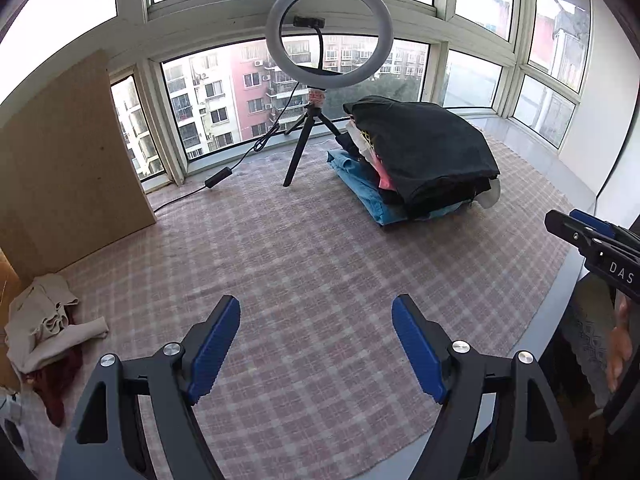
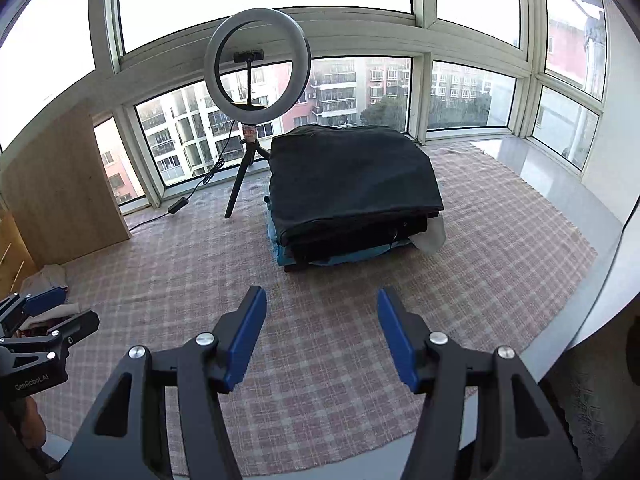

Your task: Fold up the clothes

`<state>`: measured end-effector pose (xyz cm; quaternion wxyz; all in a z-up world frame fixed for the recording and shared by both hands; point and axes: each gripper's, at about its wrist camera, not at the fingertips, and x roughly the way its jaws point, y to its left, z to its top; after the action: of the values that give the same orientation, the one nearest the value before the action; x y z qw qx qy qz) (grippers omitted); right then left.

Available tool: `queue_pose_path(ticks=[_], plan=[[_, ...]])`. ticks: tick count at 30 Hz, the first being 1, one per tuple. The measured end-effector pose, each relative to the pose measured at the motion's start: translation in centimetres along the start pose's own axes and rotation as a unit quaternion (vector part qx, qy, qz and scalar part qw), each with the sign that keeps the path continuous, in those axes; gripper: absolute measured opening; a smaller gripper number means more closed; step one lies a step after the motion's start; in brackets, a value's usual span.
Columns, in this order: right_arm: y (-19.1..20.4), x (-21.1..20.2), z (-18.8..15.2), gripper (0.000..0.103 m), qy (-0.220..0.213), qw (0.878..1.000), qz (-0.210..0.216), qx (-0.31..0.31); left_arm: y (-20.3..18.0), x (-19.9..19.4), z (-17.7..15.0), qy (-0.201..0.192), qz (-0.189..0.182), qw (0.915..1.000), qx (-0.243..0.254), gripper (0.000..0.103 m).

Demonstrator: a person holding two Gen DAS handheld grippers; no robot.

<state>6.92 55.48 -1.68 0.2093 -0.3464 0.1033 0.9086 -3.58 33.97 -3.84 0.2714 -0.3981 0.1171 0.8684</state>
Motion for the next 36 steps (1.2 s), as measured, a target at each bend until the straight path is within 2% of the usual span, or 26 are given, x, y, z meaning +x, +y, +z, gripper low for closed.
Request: queue_pose_path(ticks=[3,7,15,19,28,36], plan=[[2.0,-1.6,-1.5,0.057,-0.002,1.000,-0.015,-0.006,1.9,-1.9,-1.8,-0.001,0.002,1.0000,-0.001,0.077],[4.2,-3.4,-3.4,0.057,0.002,1.000,-0.014,-0.011,4.0,-4.2,-4.1,-0.002,0.008,1.0000,-0.003,0.077],[7.9,-7.0,-6.8,0.057,-0.001,1.000,-0.017,-0.017,7.7,-7.7,-7.7,-0.004,-0.005,0.9996,-0.028,0.077],[9.4,-8.2,-8.1,0.057,-0.004,1.000,-0.020,-0.024,8.6,-9.1,-8.7,-0.010,-0.032,0.9987,-0.038,0.077],[11.2,-9.9,-9.5,0.057,-0.007,0.999,-0.017,-0.026,8.5,-11.3,-9.7,-0.025,-0.037,0.9990,-0.010,0.077],[11.8,-10.6,-9.6,0.057,-0.013,0.999,-0.019,-0.023,9.4,-12.3,-10.0,-0.040,-0.028,0.9987,-0.012,0.077]])
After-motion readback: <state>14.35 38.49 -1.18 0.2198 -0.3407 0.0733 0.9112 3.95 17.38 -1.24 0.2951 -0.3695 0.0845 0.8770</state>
